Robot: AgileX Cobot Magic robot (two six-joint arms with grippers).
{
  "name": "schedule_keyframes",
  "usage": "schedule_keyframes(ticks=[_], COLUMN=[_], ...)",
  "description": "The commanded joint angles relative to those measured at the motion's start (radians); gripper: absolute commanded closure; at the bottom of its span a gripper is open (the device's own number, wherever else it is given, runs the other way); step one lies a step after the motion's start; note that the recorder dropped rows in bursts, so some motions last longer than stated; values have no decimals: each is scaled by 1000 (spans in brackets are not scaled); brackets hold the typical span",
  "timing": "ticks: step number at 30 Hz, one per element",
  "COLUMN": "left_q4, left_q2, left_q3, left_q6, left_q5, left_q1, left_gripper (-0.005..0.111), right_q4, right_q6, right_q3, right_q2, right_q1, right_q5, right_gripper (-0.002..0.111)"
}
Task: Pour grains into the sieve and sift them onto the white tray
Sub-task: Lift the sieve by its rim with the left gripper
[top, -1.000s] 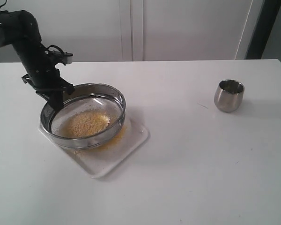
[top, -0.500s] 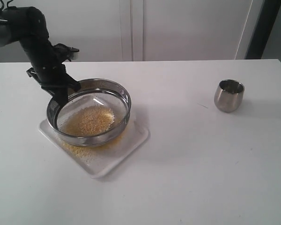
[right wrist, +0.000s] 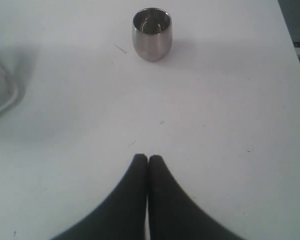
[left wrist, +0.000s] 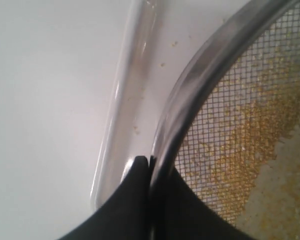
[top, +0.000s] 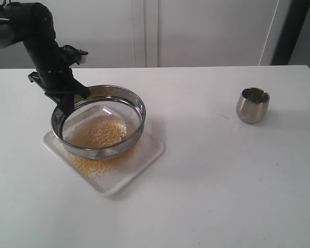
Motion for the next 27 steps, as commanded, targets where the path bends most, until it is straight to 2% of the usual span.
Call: schedule_keyframes(ticks=[1, 5, 9, 12, 15, 18, 21, 23, 25, 27], left_q4=[-38, -38, -34, -34, -34, -34, -62, -79, -79, -77], left_q2=[-17, -17, -17, -17, -17, -26, -48, -52, -53, -48], left_q3=[-11, -11, -9, -26, -30, -30, -30, -34, -32, -26], left_q6=[-9, -7, -4, -10, -11, 23, 31, 31, 31, 31], left_q5=[-24, 93, 82, 20, 93, 93, -66, -108, -72, 18], left_q1=[-8, -6, -6, -6, -6, -6, -8, -8, -6, -1], left_gripper=[107, 107, 107, 107, 107, 107, 107, 107, 107, 107], right_q4=[2, 3, 3, 3, 3, 3, 3, 3, 3, 3], right_q6=[5, 0, 0, 25, 25, 25, 25, 25, 25, 25], right_q3=[4, 4, 4, 4, 4, 4, 4, 4, 4, 4], right_q2=[-6, -6, -6, -6, -6, -6, -6, -6, -6, -6], right_q1=[-2, -2, -2, -2, -2, -2, -2, -2, -2, -2], right_q5=[-6, -8, -8, -8, -8, -8, -8, -8, -8, -8], right_gripper=[108, 108, 108, 108, 108, 108, 108, 108, 108, 108])
